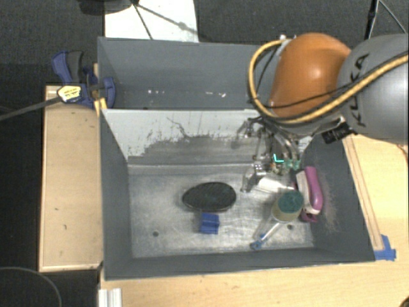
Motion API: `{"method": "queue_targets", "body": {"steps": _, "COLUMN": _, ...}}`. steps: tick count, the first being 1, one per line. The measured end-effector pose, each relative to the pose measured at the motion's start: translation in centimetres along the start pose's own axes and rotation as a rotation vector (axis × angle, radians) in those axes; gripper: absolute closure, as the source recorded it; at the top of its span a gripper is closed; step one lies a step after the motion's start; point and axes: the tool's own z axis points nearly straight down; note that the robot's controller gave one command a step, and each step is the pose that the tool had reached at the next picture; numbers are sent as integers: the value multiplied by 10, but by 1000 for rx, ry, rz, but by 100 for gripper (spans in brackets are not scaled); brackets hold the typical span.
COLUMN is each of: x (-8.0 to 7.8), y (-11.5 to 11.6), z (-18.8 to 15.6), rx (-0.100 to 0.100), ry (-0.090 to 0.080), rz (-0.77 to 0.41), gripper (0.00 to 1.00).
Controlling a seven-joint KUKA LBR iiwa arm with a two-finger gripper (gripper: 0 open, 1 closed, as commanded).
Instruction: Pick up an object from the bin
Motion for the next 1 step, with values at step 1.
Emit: {"method": "queue_targets", "body": {"steps": 1, "x": 31, "y": 39, "z": 129, "rx": 0, "ry": -4, "rz": -360, "gripper": 0}}
